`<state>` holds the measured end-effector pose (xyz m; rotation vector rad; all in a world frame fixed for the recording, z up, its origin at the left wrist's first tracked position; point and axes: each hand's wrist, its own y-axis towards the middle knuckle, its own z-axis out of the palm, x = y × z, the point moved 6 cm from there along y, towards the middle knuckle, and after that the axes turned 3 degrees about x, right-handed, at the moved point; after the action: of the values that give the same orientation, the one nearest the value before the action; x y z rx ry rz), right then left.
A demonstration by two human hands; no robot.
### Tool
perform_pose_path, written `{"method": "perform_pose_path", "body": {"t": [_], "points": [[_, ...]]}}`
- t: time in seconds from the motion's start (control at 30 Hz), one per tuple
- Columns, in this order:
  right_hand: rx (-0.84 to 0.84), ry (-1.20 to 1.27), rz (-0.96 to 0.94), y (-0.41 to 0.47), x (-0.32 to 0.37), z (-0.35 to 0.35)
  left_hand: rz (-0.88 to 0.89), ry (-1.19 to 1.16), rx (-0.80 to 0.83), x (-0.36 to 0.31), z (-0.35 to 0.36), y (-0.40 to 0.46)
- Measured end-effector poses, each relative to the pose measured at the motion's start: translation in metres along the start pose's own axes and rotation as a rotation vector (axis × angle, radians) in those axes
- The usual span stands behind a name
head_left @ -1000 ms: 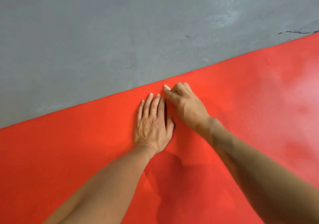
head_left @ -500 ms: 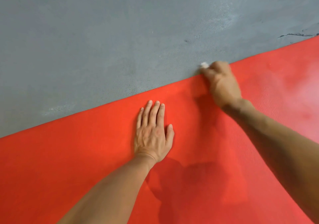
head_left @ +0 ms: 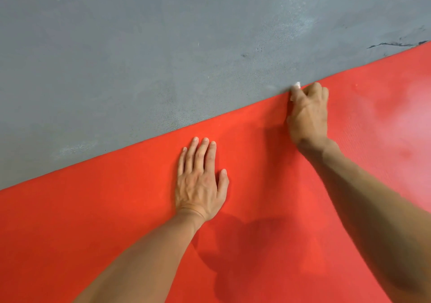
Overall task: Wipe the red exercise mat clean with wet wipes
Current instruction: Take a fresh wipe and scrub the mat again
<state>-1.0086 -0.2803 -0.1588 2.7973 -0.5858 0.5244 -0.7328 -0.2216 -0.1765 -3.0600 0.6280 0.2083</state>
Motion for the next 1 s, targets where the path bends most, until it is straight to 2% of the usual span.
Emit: {"method": "perform_pose_path", "body": {"t": [0.07,0.13,0.17,0.2,0.23,0.27,0.37,0.43,0.47,0.53,0.6,0.63,0.67,0.77,0.8,0.83,0.93,0.97,1.0], "points": [[0.036,0.136,-0.058,-0.026,0.035,0.010,0.002,0.004,-0.004,0.000,0.000,0.000],[0.191,0.240,-0.363,-0.069,0.081,0.017,0.000,0.005,-0.006,-0.001,0.000,0.000],[0.277,0.190,-0.560,-0.089,0.096,0.019,0.001,0.007,-0.006,-0.001,0.000,0.000],[0.293,0.153,-0.697,-0.094,0.095,0.019,0.002,0.008,-0.006,-0.001,0.000,0.001],[0.292,0.131,-0.683,-0.083,0.083,0.017,0.005,0.009,-0.005,-0.001,0.000,0.001],[0.268,0.126,-0.551,-0.067,0.063,0.014,0.008,0.010,-0.003,-0.001,0.000,0.001],[0.059,0.107,-0.076,-0.042,0.014,0.004,0.005,0.016,-0.002,-0.001,0.000,0.000],[0.079,0.093,0.003,-0.064,0.037,0.013,0.003,0.014,0.001,-0.001,0.000,0.000],[0.123,0.106,-0.059,-0.081,0.056,0.020,0.003,0.011,-0.001,-0.001,0.000,0.001],[0.221,0.121,-0.342,-0.116,0.088,0.026,0.000,0.004,-0.009,0.000,-0.001,0.001],[0.283,0.082,-0.570,-0.122,0.083,0.022,-0.001,0.002,-0.005,-0.001,-0.001,0.001],[0.255,0.072,-0.574,-0.111,0.070,0.016,0.000,0.005,-0.005,-0.001,-0.001,0.001],[0.209,0.066,-0.500,-0.097,0.053,0.011,0.001,0.010,-0.005,-0.001,-0.001,0.001],[0.063,0.119,-0.083,-0.069,0.016,0.003,-0.005,0.022,-0.002,-0.001,0.001,0.001],[0.050,0.131,-0.051,-0.075,0.027,0.006,-0.006,0.022,-0.004,-0.001,0.001,0.001],[0.078,0.152,-0.103,-0.086,0.046,0.011,-0.006,0.019,-0.007,-0.001,0.000,0.000],[0.266,0.206,-0.550,-0.136,0.092,0.018,0.000,-0.001,-0.017,0.000,0.000,0.001],[0.293,0.195,-0.632,-0.137,0.085,0.014,0.001,0.004,-0.016,-0.001,0.000,0.001],[0.268,0.167,-0.621,-0.130,0.072,0.010,0.003,0.012,-0.013,-0.001,0.000,0.001]]}}
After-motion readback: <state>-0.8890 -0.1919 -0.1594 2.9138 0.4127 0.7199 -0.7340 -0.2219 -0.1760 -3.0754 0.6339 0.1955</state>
